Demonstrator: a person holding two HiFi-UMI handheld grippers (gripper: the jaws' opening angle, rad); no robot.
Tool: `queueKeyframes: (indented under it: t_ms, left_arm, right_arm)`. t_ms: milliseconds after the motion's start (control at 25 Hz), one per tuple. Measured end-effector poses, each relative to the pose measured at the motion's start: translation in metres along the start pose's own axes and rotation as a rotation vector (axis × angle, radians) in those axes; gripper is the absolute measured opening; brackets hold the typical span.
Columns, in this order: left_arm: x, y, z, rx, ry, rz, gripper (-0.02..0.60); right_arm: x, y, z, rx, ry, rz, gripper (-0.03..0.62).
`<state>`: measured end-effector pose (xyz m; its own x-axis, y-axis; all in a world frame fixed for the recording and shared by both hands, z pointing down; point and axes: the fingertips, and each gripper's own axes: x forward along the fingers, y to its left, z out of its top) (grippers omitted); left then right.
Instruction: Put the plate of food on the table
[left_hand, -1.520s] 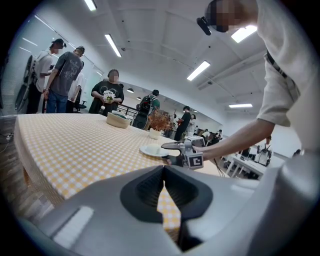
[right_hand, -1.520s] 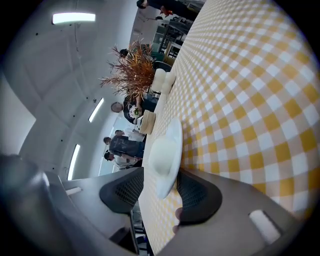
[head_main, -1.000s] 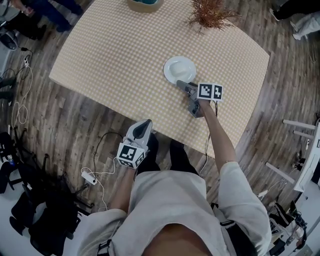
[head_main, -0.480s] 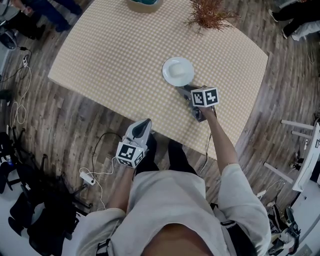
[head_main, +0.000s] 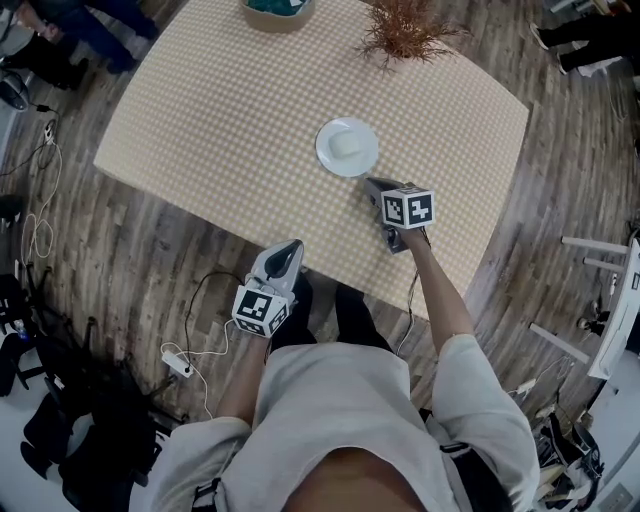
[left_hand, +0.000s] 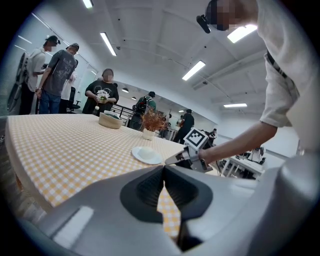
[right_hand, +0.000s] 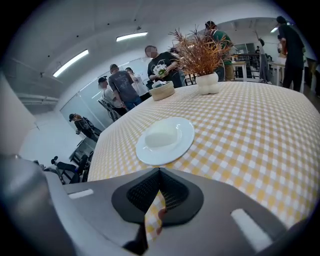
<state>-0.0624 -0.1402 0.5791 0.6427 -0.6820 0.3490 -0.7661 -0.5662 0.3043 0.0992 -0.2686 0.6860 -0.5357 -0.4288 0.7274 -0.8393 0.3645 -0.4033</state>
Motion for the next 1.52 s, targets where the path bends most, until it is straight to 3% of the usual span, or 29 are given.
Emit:
queueKeyframes:
  t_ms: [200,760,1200,1520]
  left_arm:
    - [0.009,-0.006,0.008,0.024,-0.004,-0.012,0.009]
    - [-0.005,-0.049,0.069,0.125,-0.085,-0.034,0.009]
    - [-0.029,-0.07,0.084,0.176,-0.129,-0.034,0.009]
    - [-0.03,-0.094,0.09,0.196,-0.14,-0.055,0.009]
  right_arm:
    - [-0.02,0.006,-0.007,-0.032,-0.03,0.003,-0.002]
    - [-0.132,0.078,0.008,-0.155,-0.315,0.011,-0.002]
    - [-0.2,0.117,-0.001,-0.205,-0.487,-0.035,-0.003]
    - [-0.245,0.133,-0.029,-0.214,-0.545,-0.058,-0.003]
